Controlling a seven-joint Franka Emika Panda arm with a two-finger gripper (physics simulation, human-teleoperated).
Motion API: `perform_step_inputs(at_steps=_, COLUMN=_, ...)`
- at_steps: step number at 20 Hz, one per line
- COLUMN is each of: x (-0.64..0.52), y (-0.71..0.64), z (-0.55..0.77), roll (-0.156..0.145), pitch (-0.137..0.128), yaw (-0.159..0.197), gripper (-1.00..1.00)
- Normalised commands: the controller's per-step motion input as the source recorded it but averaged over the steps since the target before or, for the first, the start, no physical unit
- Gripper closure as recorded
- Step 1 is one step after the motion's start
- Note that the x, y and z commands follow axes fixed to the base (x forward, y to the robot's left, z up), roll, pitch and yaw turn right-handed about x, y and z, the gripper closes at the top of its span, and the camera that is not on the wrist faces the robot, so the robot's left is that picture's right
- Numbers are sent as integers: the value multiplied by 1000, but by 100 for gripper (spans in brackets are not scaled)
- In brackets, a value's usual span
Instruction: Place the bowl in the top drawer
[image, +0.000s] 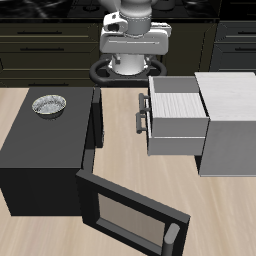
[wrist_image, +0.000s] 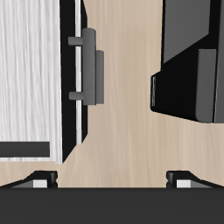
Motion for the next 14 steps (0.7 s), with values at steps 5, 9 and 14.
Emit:
perform_step_inputs(at_steps=5, x=218, y=-315, z=146, roll=-40, pitch=-10, yaw=-1, gripper=-100)
perform_step_inputs(at_steps=9, x=267, y=-389, z=257, roll=0, pitch=-7, yaw=0, gripper=-100)
perform_step_inputs(at_steps=14, x=234, y=-345, z=241, roll=14, pitch=-2, yaw=-17, gripper=-100)
